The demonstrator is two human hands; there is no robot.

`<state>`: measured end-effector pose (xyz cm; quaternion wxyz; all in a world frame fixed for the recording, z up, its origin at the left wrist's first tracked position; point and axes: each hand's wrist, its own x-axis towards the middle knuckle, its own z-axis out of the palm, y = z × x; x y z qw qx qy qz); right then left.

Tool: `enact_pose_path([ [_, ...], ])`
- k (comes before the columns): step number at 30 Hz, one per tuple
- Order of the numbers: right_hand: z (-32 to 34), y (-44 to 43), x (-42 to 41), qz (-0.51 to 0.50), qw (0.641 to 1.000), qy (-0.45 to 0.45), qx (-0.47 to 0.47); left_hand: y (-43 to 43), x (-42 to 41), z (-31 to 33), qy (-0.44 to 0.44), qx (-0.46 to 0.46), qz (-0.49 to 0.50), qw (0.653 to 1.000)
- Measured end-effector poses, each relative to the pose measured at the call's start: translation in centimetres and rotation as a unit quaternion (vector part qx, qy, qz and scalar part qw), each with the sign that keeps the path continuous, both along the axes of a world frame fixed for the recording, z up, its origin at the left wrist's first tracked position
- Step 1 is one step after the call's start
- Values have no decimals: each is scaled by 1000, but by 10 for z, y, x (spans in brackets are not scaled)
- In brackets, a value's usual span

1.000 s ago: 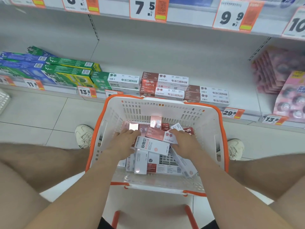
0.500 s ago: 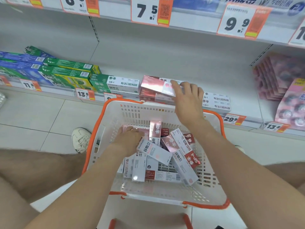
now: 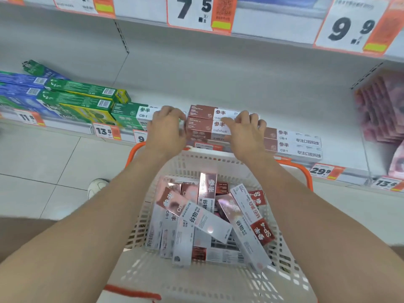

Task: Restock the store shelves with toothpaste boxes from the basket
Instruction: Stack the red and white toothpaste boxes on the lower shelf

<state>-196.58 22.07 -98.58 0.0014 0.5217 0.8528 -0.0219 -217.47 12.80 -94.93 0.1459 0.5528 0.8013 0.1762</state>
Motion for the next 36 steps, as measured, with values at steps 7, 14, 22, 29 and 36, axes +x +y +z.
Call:
enact_pose_path([
  [7,-7,9,23,-84,986,142,-33,32,-2,-20,32,-42,-39,998],
  [14,-6,11,56,-254,884,355,-170,34,4,-38,50,19,-18,998],
  [22,-10,16,68,-336,811,432,-208,27,-1,-53,11,98,-47,994],
  [29,-3,12,67,-337,810,433,-209,23,0,-53,20,102,-19,994],
  [36,-6,11,69,-335,814,425,-210,22,6,-47,-4,112,-23,993],
])
